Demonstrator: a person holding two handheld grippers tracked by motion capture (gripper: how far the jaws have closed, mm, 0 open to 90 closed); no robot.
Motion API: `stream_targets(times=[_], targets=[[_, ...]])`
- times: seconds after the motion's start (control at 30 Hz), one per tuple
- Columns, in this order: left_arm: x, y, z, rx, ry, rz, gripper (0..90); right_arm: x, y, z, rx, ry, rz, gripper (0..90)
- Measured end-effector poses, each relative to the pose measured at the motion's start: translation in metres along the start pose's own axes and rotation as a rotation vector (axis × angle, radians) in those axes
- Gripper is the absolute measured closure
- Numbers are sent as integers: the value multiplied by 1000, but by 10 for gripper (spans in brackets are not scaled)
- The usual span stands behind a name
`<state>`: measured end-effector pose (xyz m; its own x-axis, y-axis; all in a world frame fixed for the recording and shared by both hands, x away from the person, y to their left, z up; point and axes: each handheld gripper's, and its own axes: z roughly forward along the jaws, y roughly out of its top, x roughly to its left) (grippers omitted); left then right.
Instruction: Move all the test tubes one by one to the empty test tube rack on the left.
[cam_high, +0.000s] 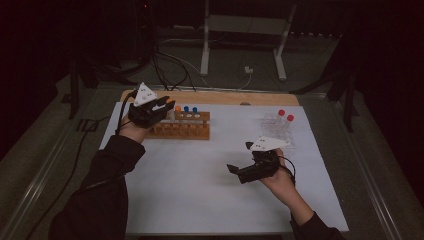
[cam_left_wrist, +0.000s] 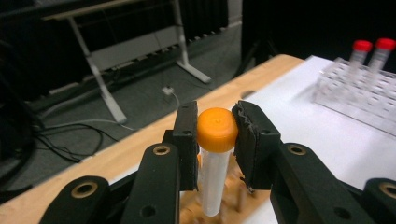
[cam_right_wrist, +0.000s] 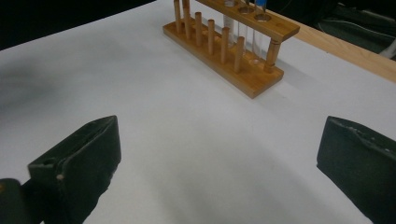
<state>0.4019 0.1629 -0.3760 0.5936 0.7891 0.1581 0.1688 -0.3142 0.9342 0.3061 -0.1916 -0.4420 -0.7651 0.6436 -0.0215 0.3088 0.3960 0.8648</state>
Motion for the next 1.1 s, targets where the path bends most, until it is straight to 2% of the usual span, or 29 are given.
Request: stream_targets(times=[0.27,0.47,0.53,0.77,0.93,1.1], targets=[[15,-5,19,-9,64,-42,720,-2,-1,-1,-4,3,1,0],[21,-15,34,14,86,-64,720,-2,-1,-1,-12,-4,-2,0],[22,-18,36,7,80,-94,720,-2,-1,-2,-16,-4,-1,0],[20,-32,47,51,78,-95,719,-3,-2,-2,-14,3,-3,0],[19,-40,55,73,75,-110,719,-2,-2,-1,-8,8,-3,0],[19,-46,61,109,73,-104,718,-3,-2,-2,-9,7,-1,0]])
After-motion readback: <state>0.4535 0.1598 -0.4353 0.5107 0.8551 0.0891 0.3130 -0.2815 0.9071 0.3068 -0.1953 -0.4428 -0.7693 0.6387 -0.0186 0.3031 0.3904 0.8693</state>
